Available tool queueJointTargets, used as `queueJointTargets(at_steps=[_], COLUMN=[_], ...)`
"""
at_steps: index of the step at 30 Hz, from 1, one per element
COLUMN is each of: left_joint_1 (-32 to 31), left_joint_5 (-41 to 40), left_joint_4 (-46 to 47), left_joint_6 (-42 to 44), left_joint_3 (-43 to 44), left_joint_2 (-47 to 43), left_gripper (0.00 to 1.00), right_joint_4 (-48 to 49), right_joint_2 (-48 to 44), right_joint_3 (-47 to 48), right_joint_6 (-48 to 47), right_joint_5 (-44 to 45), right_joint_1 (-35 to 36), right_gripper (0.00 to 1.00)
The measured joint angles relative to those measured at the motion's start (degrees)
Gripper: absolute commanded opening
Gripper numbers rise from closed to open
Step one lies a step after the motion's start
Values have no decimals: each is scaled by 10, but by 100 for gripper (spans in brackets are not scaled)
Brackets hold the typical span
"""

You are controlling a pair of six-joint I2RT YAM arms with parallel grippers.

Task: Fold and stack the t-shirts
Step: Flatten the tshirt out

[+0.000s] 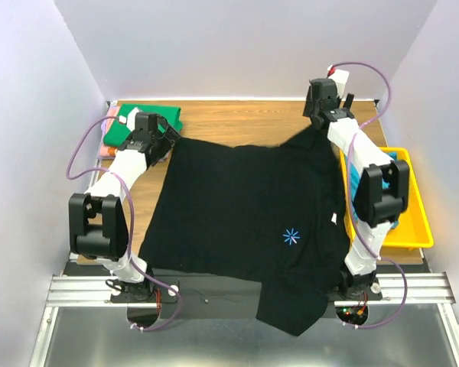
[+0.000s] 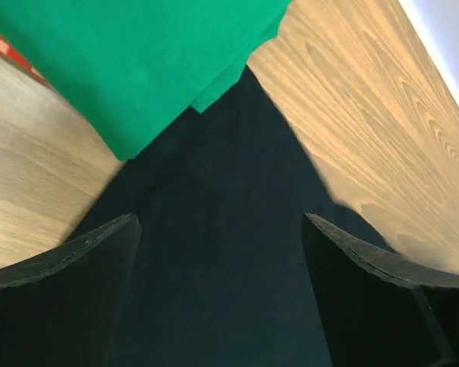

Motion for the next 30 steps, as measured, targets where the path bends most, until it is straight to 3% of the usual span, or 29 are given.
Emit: queueJointTargets(at_steps=[5,11,17,23,30], left_joint_1=[-9,-20,-62,-95,-93], left_joint_5=[-22,-33,-40,-45,-57], left_joint_4=[1,23,25,27,2], left_joint_6=[23,34,47,71,93], left_joint_3=[11,-3,-34,-28,70], left_joint_2=[-37,-106,-101,-19,152], left_gripper=[99,99,99,98,98], right_joint_4=[0,15,19,-2,-23], right_joint_2=[17,-123,-228,-153,9], right_joint_3=[-14,-125,-248,-277,-203], right_joint_6=[5,44,110,122,120], right_joint_5=[-71,-169,-231,-235,-209], right_joint_1=[-1,7,7,7,5], right_gripper=[100,100,100,100,100])
